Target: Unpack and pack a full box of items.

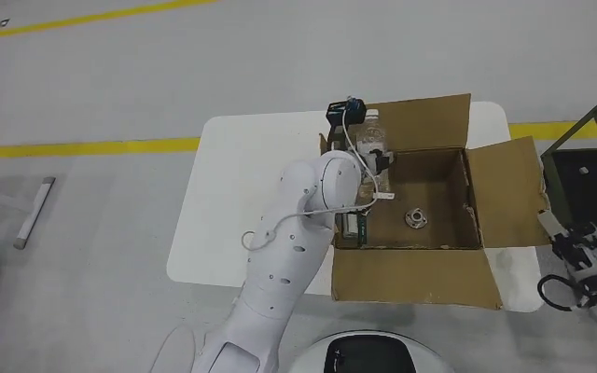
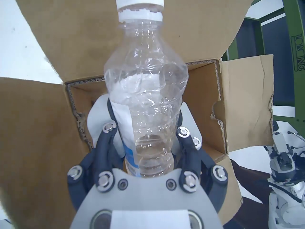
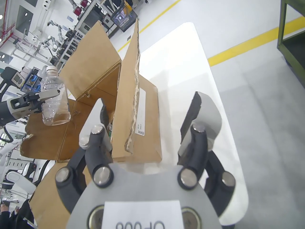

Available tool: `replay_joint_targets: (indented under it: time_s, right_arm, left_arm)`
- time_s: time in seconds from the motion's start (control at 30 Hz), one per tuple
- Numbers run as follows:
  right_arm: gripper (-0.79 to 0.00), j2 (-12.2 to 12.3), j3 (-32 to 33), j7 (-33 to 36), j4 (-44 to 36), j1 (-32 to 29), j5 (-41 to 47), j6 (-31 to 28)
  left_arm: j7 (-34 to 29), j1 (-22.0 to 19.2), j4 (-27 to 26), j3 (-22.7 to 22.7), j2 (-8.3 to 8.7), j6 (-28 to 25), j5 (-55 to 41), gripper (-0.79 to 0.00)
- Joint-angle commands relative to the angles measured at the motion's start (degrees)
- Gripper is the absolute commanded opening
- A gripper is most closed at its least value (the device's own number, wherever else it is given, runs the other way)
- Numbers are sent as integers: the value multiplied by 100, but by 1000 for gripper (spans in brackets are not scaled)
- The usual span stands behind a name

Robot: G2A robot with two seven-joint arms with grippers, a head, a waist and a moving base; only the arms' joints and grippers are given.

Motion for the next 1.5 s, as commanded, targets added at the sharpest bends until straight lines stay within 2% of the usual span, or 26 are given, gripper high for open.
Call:
replay_joint_targets:
  time_s: [0.0,0.33,0.63,0.87,1.13,1.47]
  right_arm:
    - [0,2,88,-48,-65,56,-25,22]
    - [0,56,415,1,-481,379,-740,-56]
    - [0,45,146,-98,-604,561,-864,25]
    - [0,29,-105,-163,-598,603,-952,23]
    - [0,15,-246,-165,-552,560,-1023,-3]
    - [0,16,-242,-106,-422,632,-1035,-74]
  left_arm:
    - [-18,-25,-100,-50,14,-6,72,-785]
    - [-408,-21,-750,-439,135,-127,627,-785]
    - [-933,220,-1315,-762,217,-163,700,-785]
    - [-1275,451,-1249,-762,270,-169,978,-785]
    - [-1379,655,-1149,-849,337,-174,1515,-785]
    - [-1385,847,-976,-934,368,-178,1573,-785]
